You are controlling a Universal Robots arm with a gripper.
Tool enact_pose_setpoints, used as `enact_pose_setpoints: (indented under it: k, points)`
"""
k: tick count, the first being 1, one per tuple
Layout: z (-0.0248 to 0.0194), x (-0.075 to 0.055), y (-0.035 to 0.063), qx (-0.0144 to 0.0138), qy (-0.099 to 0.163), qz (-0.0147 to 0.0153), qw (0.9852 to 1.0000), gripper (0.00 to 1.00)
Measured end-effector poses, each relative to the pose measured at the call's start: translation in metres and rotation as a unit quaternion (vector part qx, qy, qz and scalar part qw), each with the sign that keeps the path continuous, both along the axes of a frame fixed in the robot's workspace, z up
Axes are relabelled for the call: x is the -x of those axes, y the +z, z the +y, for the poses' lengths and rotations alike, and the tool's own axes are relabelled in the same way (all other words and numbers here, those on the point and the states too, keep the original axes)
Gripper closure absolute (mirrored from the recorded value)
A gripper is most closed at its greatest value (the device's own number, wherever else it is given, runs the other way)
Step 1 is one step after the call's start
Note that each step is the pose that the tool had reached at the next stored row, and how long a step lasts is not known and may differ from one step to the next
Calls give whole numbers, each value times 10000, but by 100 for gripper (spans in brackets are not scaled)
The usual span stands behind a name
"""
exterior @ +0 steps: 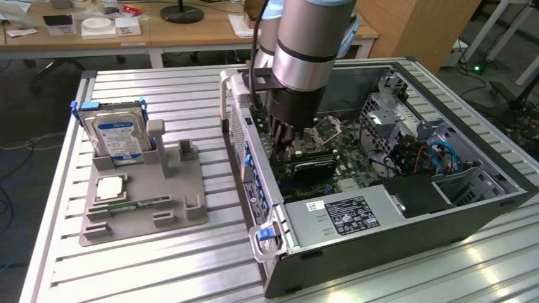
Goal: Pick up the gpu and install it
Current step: 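Press down on the gpu until it lock into place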
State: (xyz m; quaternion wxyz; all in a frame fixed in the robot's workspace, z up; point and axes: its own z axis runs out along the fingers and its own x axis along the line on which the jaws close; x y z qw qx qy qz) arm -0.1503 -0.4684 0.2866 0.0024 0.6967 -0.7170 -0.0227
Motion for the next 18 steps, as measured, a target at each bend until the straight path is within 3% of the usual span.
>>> enact_pose_setpoints:
  k: [9,14,18]
  points:
    - [1,118,-10,-1,51,-1,10000,89]
    - [48,122,-29,0,67,0,10000,89]
    - [56,120,-61,0,72,0,10000,89]
